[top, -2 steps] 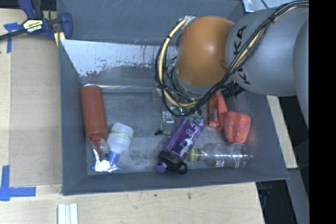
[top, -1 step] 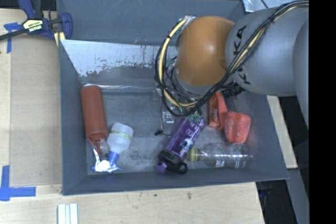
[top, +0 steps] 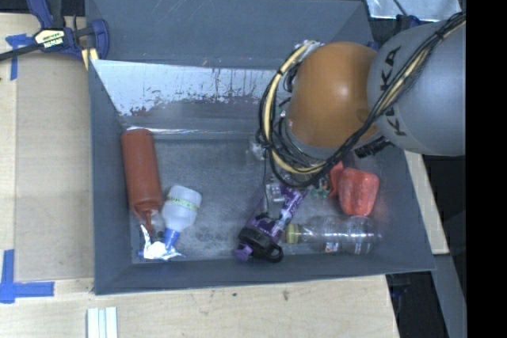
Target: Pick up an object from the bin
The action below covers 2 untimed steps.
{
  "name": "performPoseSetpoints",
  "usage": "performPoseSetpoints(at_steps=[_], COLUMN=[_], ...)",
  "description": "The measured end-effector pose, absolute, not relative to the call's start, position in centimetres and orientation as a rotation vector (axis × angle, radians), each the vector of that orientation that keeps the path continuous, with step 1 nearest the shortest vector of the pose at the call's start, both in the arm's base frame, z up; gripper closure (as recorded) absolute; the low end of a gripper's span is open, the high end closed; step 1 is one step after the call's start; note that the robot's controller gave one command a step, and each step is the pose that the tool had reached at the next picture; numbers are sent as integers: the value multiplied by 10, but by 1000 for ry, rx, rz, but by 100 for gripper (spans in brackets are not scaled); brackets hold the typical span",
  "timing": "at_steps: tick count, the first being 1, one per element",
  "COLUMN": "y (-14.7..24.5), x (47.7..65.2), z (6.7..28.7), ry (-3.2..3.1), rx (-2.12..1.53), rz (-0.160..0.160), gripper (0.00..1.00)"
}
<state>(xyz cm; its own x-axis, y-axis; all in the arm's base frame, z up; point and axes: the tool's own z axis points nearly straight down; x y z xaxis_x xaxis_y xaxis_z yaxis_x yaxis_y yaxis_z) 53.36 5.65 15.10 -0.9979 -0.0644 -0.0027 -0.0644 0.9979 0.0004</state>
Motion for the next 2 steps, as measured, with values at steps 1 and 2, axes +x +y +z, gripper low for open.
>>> performPoseSetpoints(at_steps=[1,2], y=[25,16], x=[511,509], z=[127,103], ry=[3120,3109], rx=[-333,-442], rz=[0,-1], gripper=[0,0])
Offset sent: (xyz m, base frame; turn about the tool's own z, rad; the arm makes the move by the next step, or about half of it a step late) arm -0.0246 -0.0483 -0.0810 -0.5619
